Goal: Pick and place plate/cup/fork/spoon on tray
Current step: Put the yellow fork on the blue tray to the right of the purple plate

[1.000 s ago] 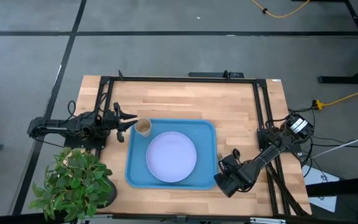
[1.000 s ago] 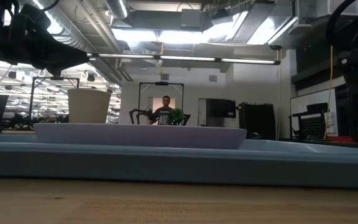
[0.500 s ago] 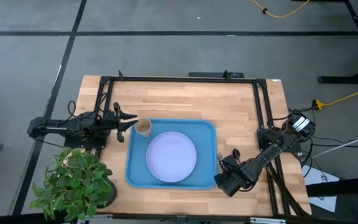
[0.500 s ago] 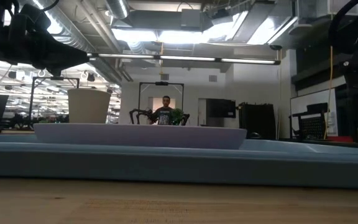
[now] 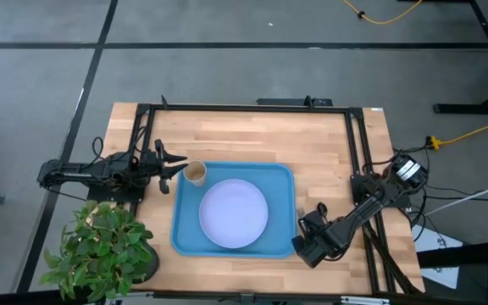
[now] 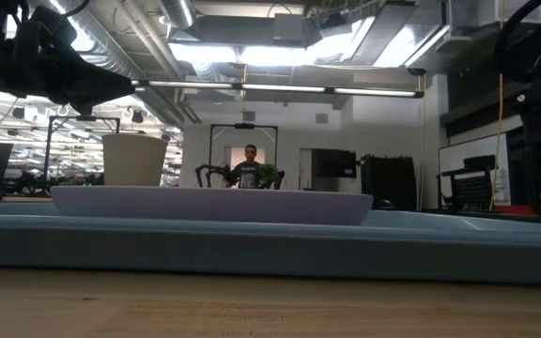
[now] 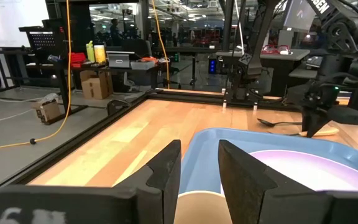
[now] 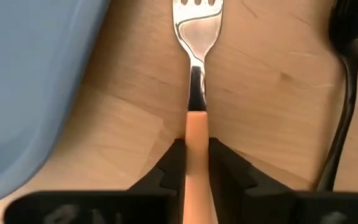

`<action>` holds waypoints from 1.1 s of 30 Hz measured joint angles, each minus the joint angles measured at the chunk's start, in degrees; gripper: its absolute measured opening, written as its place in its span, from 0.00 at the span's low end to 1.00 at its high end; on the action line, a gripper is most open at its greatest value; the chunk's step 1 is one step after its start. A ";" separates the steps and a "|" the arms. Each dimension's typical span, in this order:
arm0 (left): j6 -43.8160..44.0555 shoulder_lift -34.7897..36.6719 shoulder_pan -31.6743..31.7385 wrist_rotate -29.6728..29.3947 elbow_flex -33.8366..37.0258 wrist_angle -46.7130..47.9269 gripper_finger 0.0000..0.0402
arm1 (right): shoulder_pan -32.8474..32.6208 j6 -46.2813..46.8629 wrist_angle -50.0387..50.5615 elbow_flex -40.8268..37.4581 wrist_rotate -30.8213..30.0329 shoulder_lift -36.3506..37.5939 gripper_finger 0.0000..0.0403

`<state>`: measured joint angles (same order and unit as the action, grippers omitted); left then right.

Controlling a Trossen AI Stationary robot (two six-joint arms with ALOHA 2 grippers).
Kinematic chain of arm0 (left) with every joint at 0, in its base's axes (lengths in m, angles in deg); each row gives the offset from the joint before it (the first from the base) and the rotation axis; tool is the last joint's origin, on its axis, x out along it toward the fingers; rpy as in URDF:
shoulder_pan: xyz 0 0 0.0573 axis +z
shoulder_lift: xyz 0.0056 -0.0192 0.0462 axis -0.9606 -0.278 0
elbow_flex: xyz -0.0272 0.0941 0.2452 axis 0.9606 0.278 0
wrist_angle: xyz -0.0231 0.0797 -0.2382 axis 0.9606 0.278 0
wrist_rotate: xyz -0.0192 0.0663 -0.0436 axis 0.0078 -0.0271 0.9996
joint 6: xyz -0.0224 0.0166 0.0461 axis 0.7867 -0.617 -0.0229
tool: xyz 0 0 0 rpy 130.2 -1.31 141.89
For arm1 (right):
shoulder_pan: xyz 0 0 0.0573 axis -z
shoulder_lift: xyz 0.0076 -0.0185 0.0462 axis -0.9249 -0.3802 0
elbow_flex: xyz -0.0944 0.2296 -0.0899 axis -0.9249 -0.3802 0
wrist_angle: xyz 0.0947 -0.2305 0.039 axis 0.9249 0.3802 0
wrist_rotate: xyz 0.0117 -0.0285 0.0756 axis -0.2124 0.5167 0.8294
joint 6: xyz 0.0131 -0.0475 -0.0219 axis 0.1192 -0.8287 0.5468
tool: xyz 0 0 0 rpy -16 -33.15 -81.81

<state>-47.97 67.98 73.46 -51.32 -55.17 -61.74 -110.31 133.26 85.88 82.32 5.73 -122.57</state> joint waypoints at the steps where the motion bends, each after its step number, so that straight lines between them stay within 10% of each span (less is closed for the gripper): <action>1: 0.00 0.00 -0.02 0.00 0.00 -0.02 0.25 | 0.00 0.08 0.83 0.57 -0.14 -0.06 0.12; 17: 0.00 0.02 0.00 0.00 0.00 -0.02 0.25 | 3.25 1.34 18.90 13.68 -14.98 -0.07 0.13; 33: 0.00 0.01 -0.02 0.00 0.00 -0.01 0.25 | 19.01 -8.84 -1.56 11.92 -12.82 -1.21 0.13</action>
<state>-47.97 67.99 73.44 -51.32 -55.17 -61.75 -91.30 124.42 84.32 94.24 -7.09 -123.78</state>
